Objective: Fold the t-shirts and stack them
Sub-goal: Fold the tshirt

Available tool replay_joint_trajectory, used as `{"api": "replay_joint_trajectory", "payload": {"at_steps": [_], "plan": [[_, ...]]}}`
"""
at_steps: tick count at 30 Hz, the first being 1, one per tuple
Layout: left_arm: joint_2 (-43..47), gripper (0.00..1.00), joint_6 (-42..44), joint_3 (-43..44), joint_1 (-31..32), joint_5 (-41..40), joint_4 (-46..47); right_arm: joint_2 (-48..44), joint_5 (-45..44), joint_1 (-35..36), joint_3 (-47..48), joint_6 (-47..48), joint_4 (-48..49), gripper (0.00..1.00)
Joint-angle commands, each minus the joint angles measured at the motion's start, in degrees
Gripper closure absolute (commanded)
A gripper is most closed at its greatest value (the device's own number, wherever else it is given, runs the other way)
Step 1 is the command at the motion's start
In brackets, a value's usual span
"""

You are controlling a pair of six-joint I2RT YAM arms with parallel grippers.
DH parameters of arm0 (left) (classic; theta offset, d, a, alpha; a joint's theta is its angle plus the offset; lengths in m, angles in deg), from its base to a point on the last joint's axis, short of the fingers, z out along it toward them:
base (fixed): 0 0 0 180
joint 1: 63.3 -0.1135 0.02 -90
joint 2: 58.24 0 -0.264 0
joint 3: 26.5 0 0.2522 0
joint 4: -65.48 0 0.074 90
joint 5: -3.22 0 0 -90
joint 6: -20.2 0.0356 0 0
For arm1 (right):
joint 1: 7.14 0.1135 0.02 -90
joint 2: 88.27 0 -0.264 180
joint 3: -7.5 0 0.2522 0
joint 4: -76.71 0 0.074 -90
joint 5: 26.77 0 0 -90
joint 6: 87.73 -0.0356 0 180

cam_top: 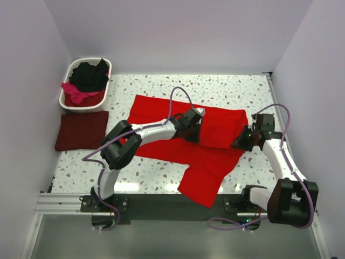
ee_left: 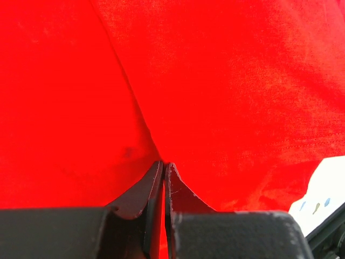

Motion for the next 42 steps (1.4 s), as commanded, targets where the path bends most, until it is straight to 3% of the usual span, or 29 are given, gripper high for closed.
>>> {"api": "replay_joint_trajectory", "payload": {"at_steps": [1, 9, 13, 18, 19, 23, 27, 34, 42], "plan": [[3.86, 0.93, 0.83, 2.32, 0.17, 0.86, -2.12, -1.75, -0.55, -0.07, 0.26, 0.14, -2.17, 1.00], [3.87, 0.92, 1.44, 2.49, 0.08, 0.86, -4.05, -1.05, 0.77, -0.07, -1.94, -0.56, -0.42, 1.00], [1.76, 0.84, 0.92, 2.41, -0.09, 0.95, -4.40, 1.23, 1.29, -0.07, -4.48, -1.00, 1.86, 0.94], [3.24, 0.62, -1.01, 0.39, -1.40, 0.08, -2.30, 1.86, -0.19, -0.07, -3.71, -0.74, 3.01, 0.77], [4.21, 0.54, -1.28, 0.13, -2.11, -0.28, -1.77, 2.20, -1.42, -0.07, -1.35, -0.83, 2.84, 0.70], [9.74, 0.43, -1.72, -0.49, -8.52, -0.28, 0.42, 5.71, -4.32, -0.07, 5.60, -4.42, 5.99, 0.61], [9.93, 0.41, 1.25, 4.23, -18.61, -2.38, -0.18, 11.85, -4.77, -0.15, 9.91, -11.27, 17.73, 0.62], [0.63, 0.48, 7.24, 13.47, -28.83, -5.47, 0.25, 27.33, -7.49, -0.15, 14.92, -19.63, 32.43, 0.71], [-12.12, 0.50, 8.39, 19.80, -35.68, -3.62, -0.62, 38.50, -12.93, -1.21, 19.15, -20.69, 37.81, 0.74]]}}
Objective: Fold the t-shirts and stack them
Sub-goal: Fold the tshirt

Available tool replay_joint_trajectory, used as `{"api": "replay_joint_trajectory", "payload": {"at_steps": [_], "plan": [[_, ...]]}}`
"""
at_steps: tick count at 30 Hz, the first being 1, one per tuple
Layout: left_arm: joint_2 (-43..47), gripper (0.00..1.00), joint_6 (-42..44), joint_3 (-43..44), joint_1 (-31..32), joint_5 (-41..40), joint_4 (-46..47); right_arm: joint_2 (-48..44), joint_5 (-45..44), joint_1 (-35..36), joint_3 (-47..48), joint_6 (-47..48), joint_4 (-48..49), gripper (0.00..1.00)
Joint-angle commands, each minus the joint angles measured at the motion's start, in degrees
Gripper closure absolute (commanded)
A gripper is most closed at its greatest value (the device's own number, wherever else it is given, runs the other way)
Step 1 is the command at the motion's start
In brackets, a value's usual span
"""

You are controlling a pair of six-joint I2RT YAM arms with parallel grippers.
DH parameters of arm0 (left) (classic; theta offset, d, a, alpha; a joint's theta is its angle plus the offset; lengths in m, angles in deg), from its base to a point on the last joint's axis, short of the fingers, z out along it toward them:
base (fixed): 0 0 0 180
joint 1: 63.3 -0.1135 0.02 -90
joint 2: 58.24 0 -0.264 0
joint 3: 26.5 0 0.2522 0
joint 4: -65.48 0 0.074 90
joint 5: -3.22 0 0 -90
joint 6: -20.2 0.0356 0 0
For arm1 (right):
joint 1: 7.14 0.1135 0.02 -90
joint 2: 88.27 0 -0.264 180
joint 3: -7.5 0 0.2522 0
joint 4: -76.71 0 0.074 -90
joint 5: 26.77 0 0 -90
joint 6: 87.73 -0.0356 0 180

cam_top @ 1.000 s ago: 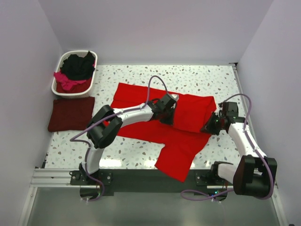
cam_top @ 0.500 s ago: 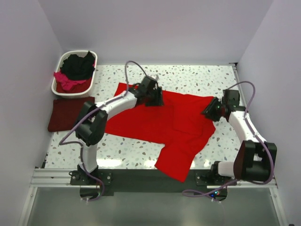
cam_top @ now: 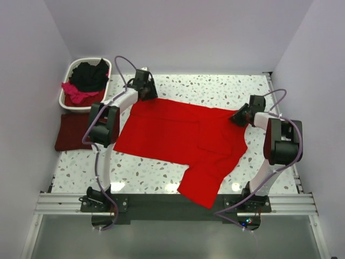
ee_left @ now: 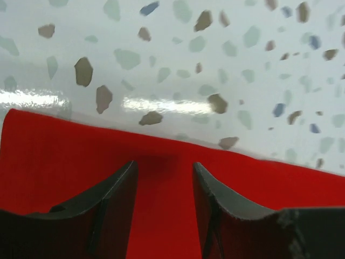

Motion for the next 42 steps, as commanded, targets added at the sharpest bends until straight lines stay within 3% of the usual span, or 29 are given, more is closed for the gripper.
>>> {"api": "replay_joint_trajectory", "payload": {"at_steps": [1, 9, 17, 21, 28, 32, 34, 42], "plan": [[-4.74, 0.50, 1.68, 2.85, -2.16, 2.30, -1.58, 1.65, -4.79, -1.71, 3.48, -1.68, 6.12, 0.74], [-8.97, 0.51, -1.84, 2.41, -5.23, 2.57, -4.31, 11.74, -6.81, -3.82, 11.46, -0.45, 1.03, 0.73], [-11.08, 0.51, -3.86, 5.57, -7.08, 4.07, -3.44, 22.31, -2.60, -4.88, 28.08, 4.82, -3.19, 0.66], [-10.03, 0.44, -4.04, 6.28, -7.96, 3.46, -1.86, 23.02, -1.28, -4.79, 32.92, 7.37, -5.74, 0.61], [0.76, 0.26, -2.11, 6.46, -8.05, 2.40, -1.41, 14.33, -1.01, -4.79, 32.05, 13.52, -12.41, 0.40], [9.99, 0.22, -0.79, 2.16, -6.91, -1.45, -5.53, 6.42, -2.33, -4.62, 27.49, 15.02, -16.73, 0.32], [17.26, 0.16, -0.52, -2.05, -6.30, -3.92, -6.68, 0.45, -2.68, -4.35, 22.66, 15.20, -17.78, 0.30], [39.70, 0.15, -1.84, -32.63, 0.81, -11.48, -12.57, -17.74, -5.58, -0.49, 6.86, 18.19, -25.87, 0.21]]}}
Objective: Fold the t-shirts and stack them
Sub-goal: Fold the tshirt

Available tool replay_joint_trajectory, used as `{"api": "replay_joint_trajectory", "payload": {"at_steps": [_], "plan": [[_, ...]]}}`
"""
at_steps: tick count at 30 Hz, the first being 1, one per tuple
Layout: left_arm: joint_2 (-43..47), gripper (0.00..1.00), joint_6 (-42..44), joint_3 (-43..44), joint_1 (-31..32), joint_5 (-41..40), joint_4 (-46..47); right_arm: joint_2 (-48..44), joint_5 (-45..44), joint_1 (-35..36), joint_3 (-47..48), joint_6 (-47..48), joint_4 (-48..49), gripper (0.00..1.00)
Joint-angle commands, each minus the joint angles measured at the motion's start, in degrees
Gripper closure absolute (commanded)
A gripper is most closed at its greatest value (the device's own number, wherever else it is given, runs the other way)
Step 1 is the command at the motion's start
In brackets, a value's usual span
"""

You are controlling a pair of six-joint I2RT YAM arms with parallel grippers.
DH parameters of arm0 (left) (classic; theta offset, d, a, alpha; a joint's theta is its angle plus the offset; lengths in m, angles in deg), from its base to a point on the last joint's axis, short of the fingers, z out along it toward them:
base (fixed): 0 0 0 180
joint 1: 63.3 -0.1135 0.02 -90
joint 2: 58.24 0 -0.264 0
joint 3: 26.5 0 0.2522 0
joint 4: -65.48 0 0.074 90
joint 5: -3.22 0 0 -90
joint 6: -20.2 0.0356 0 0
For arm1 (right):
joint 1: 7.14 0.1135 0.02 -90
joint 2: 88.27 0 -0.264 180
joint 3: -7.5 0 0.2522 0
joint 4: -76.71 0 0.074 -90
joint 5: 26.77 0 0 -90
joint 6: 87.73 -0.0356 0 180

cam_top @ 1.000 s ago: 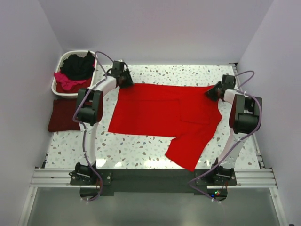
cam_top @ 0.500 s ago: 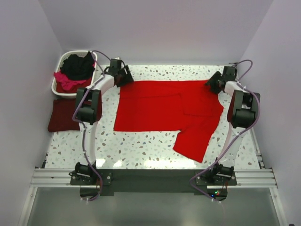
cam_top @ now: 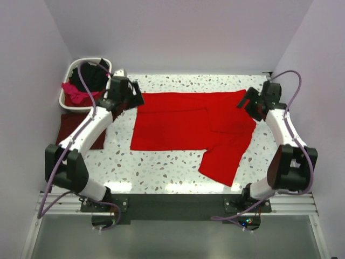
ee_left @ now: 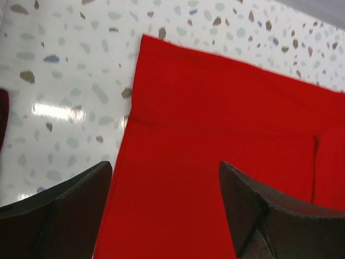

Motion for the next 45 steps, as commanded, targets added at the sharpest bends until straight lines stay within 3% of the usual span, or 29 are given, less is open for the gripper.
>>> {"api": "replay_joint_trajectory", "payload": {"at_steps": [1, 8, 13, 17, 38, 41, 45], "plan": [[6.57, 0.15, -0.16, -11.07, 4.62, -5.80, -6.06, -8.83, -2.30, 3.14, -7.64, 2.49, -5.04, 0.21], [18.20, 0.19, -4.19, -31.27, 8.94, -7.39, -9.93, -23.25, -2.13, 10.79, -19.60, 3.37, -7.68, 0.21], [19.18, 0.24, -6.22, -37.72, 9.12, -5.72, -6.08, -28.20, 0.76, 12.29, -26.64, 3.63, -7.59, 0.21], [16.89, 0.33, -7.45, -38.08, 9.20, -7.65, -3.70, -29.26, 2.62, 12.38, -29.10, 4.43, -7.42, 0.21], [7.75, 0.58, -13.52, -37.46, 9.12, -13.45, 2.54, -31.10, 1.30, 12.38, -32.44, 7.33, -6.80, 0.22], [7.13, 0.65, -13.61, -38.34, 9.12, -13.64, 3.34, -31.37, 0.25, 12.29, -32.88, 6.71, -6.54, 0.22], [7.13, 0.92, -13.61, -38.08, 9.12, -12.05, 2.11, -30.76, -3.25, 12.29, -32.36, 5.75, -8.20, 0.23]]}}
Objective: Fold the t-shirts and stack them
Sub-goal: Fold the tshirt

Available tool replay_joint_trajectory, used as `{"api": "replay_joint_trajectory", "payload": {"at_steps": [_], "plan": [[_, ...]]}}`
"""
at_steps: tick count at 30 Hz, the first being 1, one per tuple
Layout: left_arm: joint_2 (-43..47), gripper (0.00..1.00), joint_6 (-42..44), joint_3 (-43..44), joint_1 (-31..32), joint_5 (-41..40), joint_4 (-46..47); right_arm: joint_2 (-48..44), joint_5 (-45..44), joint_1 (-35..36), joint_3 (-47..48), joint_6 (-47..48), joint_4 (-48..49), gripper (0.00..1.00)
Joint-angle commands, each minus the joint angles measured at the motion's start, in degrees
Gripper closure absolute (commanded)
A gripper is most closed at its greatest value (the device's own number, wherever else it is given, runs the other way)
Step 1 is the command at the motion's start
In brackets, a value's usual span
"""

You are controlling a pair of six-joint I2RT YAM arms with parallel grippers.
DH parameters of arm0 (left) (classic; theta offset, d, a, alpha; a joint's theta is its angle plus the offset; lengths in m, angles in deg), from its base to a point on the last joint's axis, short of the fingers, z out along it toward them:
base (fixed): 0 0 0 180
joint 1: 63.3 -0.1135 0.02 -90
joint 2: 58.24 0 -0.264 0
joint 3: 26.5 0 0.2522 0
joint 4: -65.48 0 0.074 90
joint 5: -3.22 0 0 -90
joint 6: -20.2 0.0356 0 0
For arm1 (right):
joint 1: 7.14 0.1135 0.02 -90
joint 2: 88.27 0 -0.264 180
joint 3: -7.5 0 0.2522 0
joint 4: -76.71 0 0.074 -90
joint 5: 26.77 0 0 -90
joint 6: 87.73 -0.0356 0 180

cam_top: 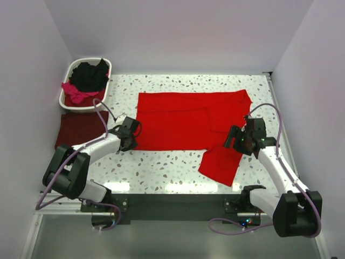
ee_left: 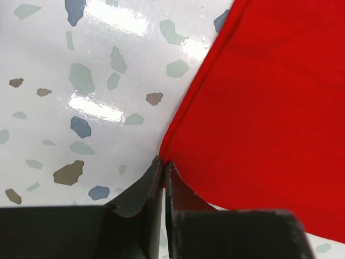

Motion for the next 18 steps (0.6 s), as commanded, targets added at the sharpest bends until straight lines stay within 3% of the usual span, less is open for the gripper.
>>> {"api": "replay_joint_trajectory", "payload": {"at_steps": [1, 2, 10, 15, 18], "plan": [[-0.33, 0.96, -1.11, -0.66, 0.09, 0.15, -0.95, -0.59, -4.71, 0.09, 0.28, -0.55, -0.77, 0.24], [0.20, 1.00, -1.02, -0.57, 0.00, -0.38, -1.74, -1.03, -5.42, 0.09, 0.19, -0.81, -0.69, 0.26], [6.97, 1.00, -3.12, -2.41, 0.00, -3.72, -7.73, -0.07, -14.12, -0.08, -0.87, -4.50, -2.62, 0.33], [9.08, 1.00, -3.57, -3.65, 0.00, -4.42, -7.99, 1.95, -8.77, -3.32, -3.06, -6.61, 3.07, 0.39], [9.87, 1.00, -3.57, -4.52, 0.00, -4.43, -7.73, 3.44, -5.70, -10.77, -4.37, -6.27, 5.98, 0.43]]}}
